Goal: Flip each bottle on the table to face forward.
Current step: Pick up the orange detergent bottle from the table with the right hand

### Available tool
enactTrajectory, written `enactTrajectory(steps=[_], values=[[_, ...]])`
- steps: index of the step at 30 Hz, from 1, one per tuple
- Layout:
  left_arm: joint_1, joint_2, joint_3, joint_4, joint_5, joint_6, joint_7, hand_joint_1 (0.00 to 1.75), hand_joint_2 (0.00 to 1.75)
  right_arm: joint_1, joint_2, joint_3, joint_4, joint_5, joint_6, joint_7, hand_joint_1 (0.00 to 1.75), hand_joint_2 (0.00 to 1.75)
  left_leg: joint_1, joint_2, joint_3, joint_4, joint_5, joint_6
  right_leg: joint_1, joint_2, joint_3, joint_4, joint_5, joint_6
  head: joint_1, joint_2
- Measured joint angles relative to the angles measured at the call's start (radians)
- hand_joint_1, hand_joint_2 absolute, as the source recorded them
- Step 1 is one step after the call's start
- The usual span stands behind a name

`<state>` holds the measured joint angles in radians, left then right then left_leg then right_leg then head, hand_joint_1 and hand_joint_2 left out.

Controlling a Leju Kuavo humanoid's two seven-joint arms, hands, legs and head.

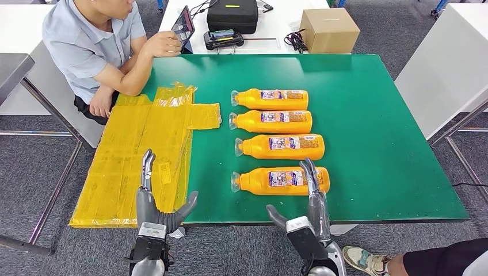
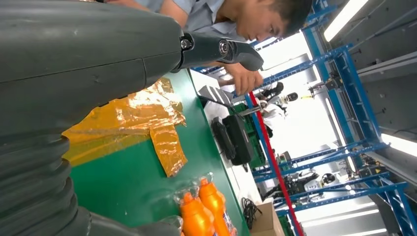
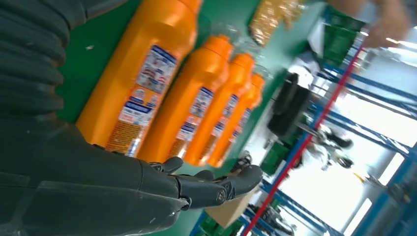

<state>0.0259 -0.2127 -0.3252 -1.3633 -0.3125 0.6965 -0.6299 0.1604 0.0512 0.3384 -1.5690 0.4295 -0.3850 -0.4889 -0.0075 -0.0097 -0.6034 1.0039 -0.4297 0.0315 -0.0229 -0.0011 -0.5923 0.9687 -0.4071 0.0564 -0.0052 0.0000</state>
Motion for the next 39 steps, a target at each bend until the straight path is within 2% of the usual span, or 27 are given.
enactTrajectory(steps=[6, 13, 17, 27, 39], values=[[-0.023, -0.011, -0.024, 0.027, 0.009, -0.040, 0.004, 0.00, 1.75, -0.050, -0.079, -0.003, 0.064, 0.190, 0.045, 0.147, 0.00, 1.75, -0.001, 0.000, 0.000, 0.000, 0.000, 0.000, -0.001, 0.000, 0.000, 0.000, 0.000, 0.000, 0.000, 0.000], [-0.029, -0.018, -0.076, 0.052, 0.010, -0.069, 0.022, 0.00, 1.75, -0.092, -0.172, -0.035, 0.099, 0.349, 0.089, 0.227, 0.00, 1.75, -0.001, 0.000, 0.000, 0.001, 0.000, 0.001, -0.001, 0.000, 0.000, 0.000, 0.000, 0.001, 0.000, 0.000], [-0.034, -0.020, -0.095, 0.059, 0.009, -0.078, 0.030, 0.00, 1.75, -0.109, -0.206, -0.041, 0.114, 0.388, 0.097, 0.246, 0.00, 1.75, -0.001, 0.000, 0.000, 0.001, 0.000, 0.000, 0.000, 0.000, 0.000, 0.000, 0.000, 0.001, 0.000, 0.000], [-0.040, -0.024, -0.117, 0.062, 0.007, -0.088, 0.041, 0.00, 1.75, -0.140, -0.236, -0.042, 0.141, 0.450, 0.111, 0.258, 0.00, 1.75, -0.001, 0.000, 0.000, 0.000, 0.000, 0.001, -0.001, 0.000, 0.000, 0.000, 0.000, 0.001, 0.000, 0.000], [-0.049, -0.026, -0.152, 0.065, 0.000, -0.104, 0.056, 0.00, 1.75, -0.253, -0.270, 0.021, 0.228, 0.476, 0.191, 0.286, 0.00, 1.75, -0.001, 0.000, 0.000, 0.000, 0.000, 0.001, -0.001, 0.000, 0.000, 0.000, 0.001, 0.001, 0.000, 0.000]])
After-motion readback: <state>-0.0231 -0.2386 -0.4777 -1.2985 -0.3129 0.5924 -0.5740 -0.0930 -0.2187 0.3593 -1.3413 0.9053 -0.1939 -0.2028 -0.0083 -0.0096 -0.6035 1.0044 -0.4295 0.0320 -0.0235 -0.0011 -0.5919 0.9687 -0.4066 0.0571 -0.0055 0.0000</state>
